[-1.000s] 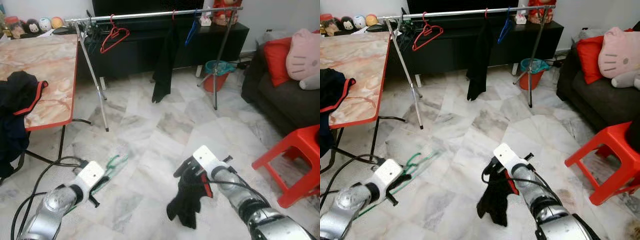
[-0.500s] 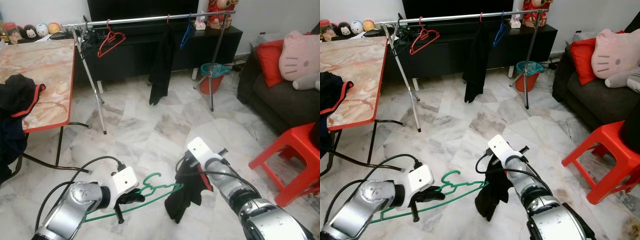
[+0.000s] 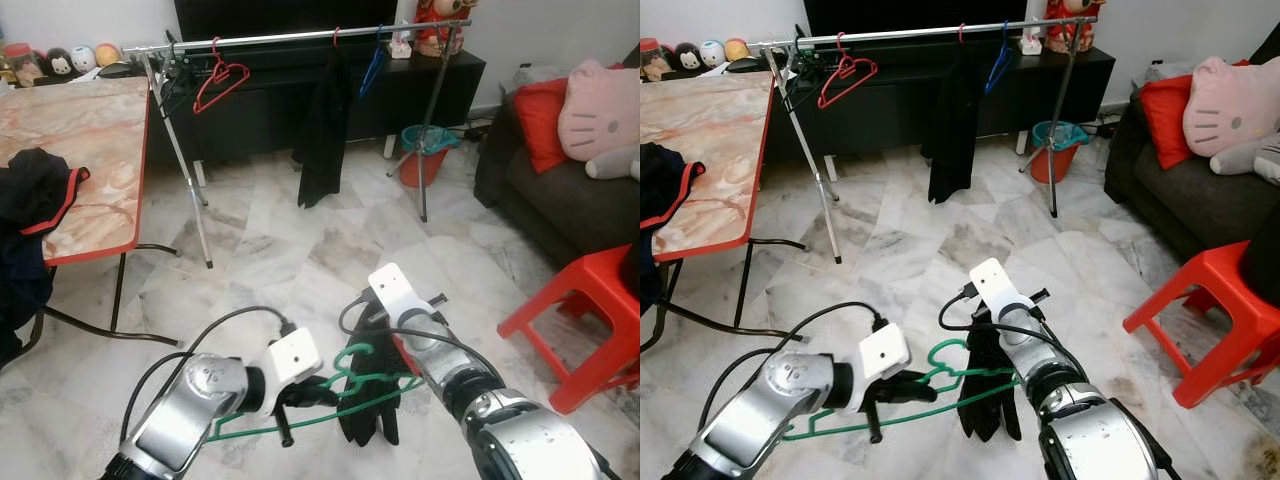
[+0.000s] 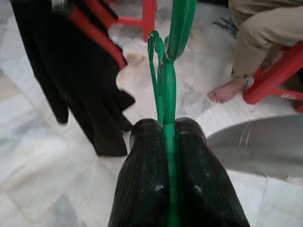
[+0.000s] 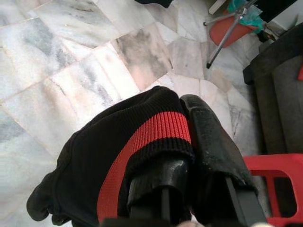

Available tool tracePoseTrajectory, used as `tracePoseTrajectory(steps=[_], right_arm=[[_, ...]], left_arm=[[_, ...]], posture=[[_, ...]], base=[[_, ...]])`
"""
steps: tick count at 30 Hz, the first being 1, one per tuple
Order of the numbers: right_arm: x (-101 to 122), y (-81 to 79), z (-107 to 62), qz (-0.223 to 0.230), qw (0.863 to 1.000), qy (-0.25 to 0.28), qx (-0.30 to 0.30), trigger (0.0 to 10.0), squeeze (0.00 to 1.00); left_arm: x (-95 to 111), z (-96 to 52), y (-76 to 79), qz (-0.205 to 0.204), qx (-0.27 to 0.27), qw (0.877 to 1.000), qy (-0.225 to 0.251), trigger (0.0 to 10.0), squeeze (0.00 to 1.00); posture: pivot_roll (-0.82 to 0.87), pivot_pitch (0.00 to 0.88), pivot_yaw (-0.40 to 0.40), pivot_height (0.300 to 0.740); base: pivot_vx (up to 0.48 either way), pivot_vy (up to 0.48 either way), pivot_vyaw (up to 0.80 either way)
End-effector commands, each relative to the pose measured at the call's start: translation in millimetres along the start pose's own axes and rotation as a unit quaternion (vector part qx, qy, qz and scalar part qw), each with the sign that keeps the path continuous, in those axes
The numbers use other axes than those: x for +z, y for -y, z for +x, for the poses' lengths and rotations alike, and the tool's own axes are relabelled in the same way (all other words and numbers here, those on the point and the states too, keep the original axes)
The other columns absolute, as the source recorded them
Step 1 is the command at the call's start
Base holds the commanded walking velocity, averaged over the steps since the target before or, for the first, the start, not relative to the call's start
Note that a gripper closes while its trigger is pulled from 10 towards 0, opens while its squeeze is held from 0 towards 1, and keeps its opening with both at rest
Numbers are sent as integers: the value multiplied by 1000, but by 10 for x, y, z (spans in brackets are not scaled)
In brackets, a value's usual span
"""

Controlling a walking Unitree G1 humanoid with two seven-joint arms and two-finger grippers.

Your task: Hang hanger

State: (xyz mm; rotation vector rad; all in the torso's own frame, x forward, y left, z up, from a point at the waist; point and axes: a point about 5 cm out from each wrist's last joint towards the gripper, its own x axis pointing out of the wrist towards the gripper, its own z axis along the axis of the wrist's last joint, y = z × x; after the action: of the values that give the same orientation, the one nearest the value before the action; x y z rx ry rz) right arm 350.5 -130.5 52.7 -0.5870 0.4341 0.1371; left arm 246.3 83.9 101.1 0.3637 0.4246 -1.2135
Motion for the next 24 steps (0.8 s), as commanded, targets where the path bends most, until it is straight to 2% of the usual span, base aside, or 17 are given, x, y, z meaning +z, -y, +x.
tracePoseTrajectory(steps=[1, 4, 8, 12, 17, 19, 24], right_arm=[[95, 34, 16, 7, 1000, 8, -6, 10000, 0], [135, 19, 19, 9, 1000, 13, -3, 10000, 0], [122, 16, 17, 8, 1000, 12, -2, 10000, 0], [97, 19, 15, 9, 1000, 9, -2, 10000, 0], [103, 28, 17, 10, 1000, 8, -3, 10000, 0], [108, 43, 19, 11, 1000, 8, -5, 10000, 0], [102, 52, 19, 11, 1000, 8, -5, 10000, 0]], left_arm=[[21, 24, -11, 9, 5, 1000, -6, 10000, 0], [79, 158, -59, 8, 50, 999, 0, 10000, 0], [88, 194, -79, 13, 71, 997, -4, 10000, 0], [68, 200, -96, 7, 82, 996, -17, 10000, 0], [-30, 198, -153, 0, 107, 993, -56, 10000, 0], [-101, 172, -217, -5, 137, 987, -86, 10000, 0], [-127, 146, -259, -10, 159, 982, -97, 10000, 0]], posture=[[127, 0, -68, 740], [120, 0, -66, 740], [120, 0, -66, 740], [121, 0, -68, 740], [120, 0, -68, 740], [120, 0, -68, 740], [122, 0, -69, 740]], base=[[0, 0, 0], [0, 0, 0], [0, 0, 0], [0, 0, 0], [0, 0, 0], [0, 0, 0], [0, 0, 0]])
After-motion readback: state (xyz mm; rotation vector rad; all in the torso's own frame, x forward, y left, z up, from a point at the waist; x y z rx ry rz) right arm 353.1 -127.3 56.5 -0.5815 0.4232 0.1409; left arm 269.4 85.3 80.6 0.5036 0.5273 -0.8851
